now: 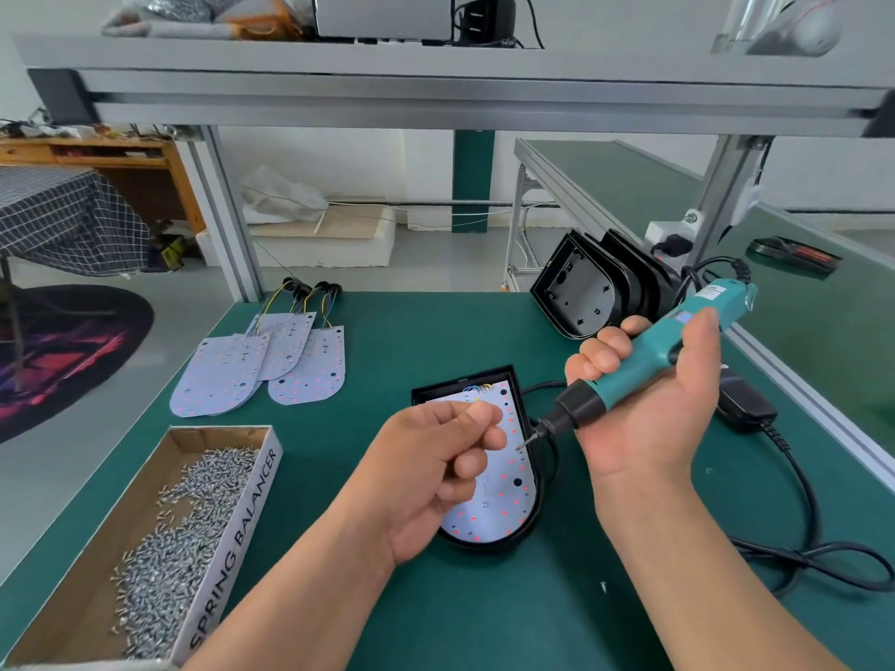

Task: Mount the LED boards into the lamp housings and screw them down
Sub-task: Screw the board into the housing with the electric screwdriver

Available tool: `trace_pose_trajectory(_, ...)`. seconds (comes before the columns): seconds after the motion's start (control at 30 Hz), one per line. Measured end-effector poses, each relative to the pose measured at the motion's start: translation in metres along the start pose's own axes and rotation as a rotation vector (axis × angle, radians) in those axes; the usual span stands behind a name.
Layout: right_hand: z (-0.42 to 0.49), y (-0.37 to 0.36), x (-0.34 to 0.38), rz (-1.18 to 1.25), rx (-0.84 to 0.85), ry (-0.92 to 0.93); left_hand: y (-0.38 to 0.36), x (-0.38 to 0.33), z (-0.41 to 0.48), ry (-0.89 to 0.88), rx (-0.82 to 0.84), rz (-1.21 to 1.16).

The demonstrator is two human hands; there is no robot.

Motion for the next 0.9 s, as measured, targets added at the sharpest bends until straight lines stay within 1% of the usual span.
trace_pose_trajectory(0.2, -0.0001, -0.0012, 0.0011, 0.01, 0.001, 0.004, -0.0024, -0.001, -0.0024, -0.032, 0.007, 0.101)
trace_pose_trajectory(0.33, 0.0007, 0.0, 0.0012, 0.009, -0.01, 0.013, 0.0021, -0.0005, -0.0021, -0.008, 0.039, 0.112)
trace_pose_trajectory(0.47, 0.0027, 0.0027, 0.002, 0.005, -0.019, 0.018, 0.0023, 0.0035, -0.0025, -0.004, 0.063, 0.255)
trace_pose_trajectory(0.6, 0.0041, 0.0049, 0.0022, 0.001, -0.015, 0.02, -0.0022, 0.0051, -0.0041, -0.004, 0.107, 0.3)
trace_pose_trajectory(0.77, 0.0046, 0.0056, 0.0027, -0.011, -0.009, 0.024, -0.0009, 0.0045, -0.0022, -0.027, 0.106, 0.298)
trace_pose_trajectory(0.9, 0.0043, 0.0052, 0.0028, -0.014, -0.006, 0.024, 0.0004, 0.006, 0.0, -0.007, 0.105, 0.211)
Point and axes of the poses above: each hand's wrist, its own z-axis towards the middle knuckle, its own y-axis out of the back of the hand, x = y × z, the point moved 3 cm from there along z, towards the middle knuckle, and after that the axes turned 1 degree about -y, right-handed, at the moved point
